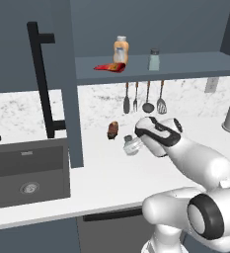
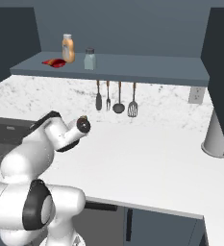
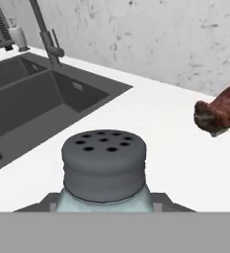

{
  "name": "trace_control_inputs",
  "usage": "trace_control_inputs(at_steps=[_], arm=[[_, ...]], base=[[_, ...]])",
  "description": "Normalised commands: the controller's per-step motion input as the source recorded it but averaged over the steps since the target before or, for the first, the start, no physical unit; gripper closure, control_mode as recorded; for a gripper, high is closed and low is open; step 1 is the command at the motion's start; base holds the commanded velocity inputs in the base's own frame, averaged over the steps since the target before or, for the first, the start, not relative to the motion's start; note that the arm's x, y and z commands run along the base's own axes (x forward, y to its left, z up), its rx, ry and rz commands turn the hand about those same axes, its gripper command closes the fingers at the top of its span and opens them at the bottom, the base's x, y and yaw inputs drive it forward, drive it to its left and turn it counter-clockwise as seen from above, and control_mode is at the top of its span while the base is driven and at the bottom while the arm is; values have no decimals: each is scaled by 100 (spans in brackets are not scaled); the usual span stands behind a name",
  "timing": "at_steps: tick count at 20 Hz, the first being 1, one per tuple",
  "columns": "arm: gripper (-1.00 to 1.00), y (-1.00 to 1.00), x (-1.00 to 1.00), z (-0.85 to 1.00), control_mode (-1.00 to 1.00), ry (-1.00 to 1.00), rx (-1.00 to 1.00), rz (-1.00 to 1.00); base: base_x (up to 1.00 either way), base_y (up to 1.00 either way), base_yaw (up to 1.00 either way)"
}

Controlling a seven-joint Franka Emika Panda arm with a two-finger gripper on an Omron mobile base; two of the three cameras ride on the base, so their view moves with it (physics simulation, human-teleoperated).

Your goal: Put the shaker and condiment bottle from the counter next to their counterparts in the cabinet.

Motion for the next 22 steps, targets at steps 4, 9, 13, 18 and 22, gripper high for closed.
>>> trace_control_inputs(at_steps=[4,9,13,18,22], arm=[[100,-52,-56,49,-100,-4,0,-31],[100,-56,-44,68,-100,-6,0,-34],[100,-39,-27,81,-100,-3,0,-31],[100,-36,-11,76,-100,-5,0,-30],[100,-51,-16,63,-100,-8,0,-28]], base=[[0,0,0],[0,0,0],[0,0,0],[0,0,0],[0,0,0]])
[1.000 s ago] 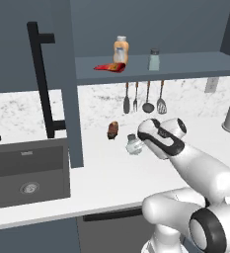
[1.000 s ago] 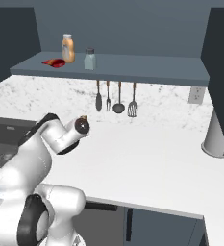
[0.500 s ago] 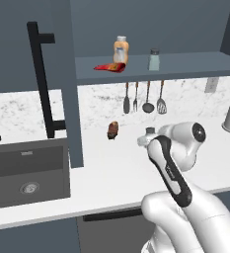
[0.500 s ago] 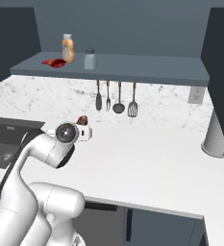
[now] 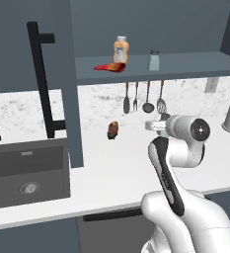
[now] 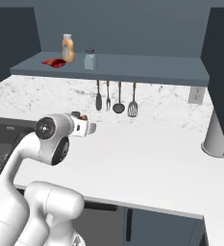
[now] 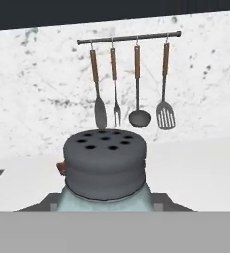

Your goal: Put the shaker and condiment bottle from the counter next to their counterparts in the cabinet.

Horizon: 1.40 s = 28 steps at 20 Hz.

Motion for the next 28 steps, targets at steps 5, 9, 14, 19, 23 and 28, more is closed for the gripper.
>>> trace_control_inputs(at_steps=[5,9,14,19,23,28], arm=[[100,-49,-21,66,-100,-8,0,-26],[100,-22,-13,84,-100,-8,0,-22],[100,-14,-18,87,-100,-11,-1,-14],[100,-17,-8,88,-100,-12,-3,-4],[100,-28,-14,84,-100,-11,0,0],[100,-16,0,51,-100,-1,-2,0]], base=[[0,0,0],[0,0,0],[0,0,0],[0,0,0],[0,0,0],[0,0,0]])
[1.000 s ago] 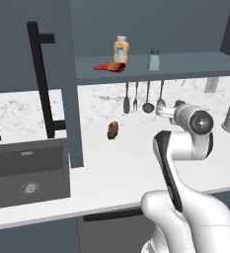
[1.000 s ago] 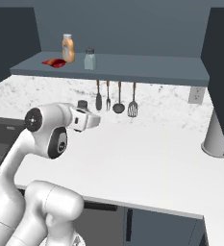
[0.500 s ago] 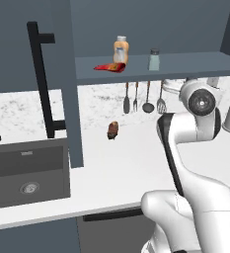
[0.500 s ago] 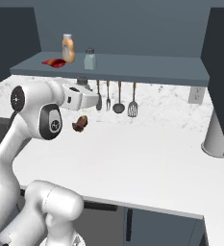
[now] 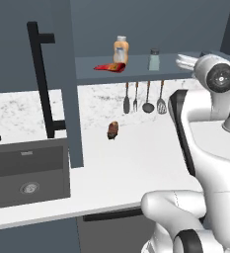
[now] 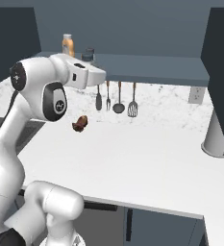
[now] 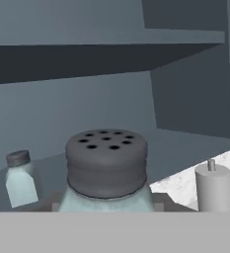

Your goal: Put the shaker and condiment bottle from the counter next to their counterparts in the cabinet.

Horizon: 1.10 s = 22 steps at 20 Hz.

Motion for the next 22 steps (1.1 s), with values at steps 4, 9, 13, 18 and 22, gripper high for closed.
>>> trace_control_inputs(at_steps=[4,9,13,18,22], arm=[[100,0,28,-2,-100,0,-6,1],[100,-26,20,8,-100,0,0,1],[100,-12,24,4,-100,0,0,0],[100,0,19,1,-100,0,-6,0],[100,-8,13,0,-100,0,-4,4]], base=[[0,0,0],[0,0,0],[0,0,0],[0,0,0],[0,0,0]])
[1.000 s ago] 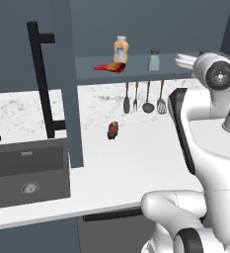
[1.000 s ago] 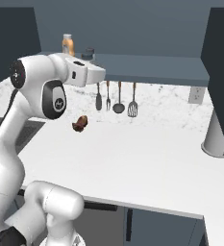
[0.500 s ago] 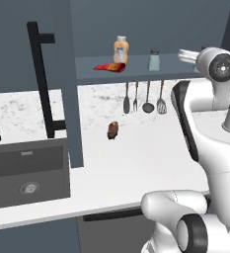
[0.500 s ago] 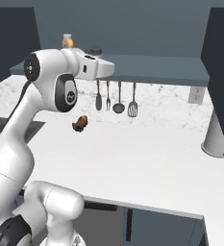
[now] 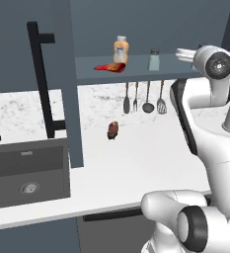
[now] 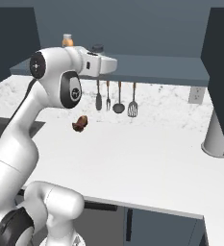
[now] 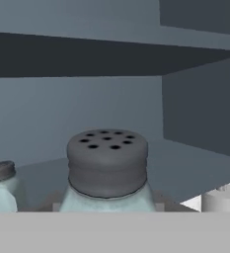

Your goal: Put the shaker and condiment bottle from the counter next to their counterparts in the cabinet.

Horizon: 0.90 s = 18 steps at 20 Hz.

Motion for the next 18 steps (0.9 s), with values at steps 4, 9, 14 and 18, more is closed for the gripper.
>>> trace_control_inputs(at_steps=[4,9,14,18], arm=[[100,-13,19,0,-100,0,-2,13],[100,0,46,0,-100,5,-7,21],[100,0,37,0,-100,4,-6,21],[100,0,20,-6,-100,0,0,20]], base=[[0,0,0],[0,0,0],[0,0,0],[0,0,0]])
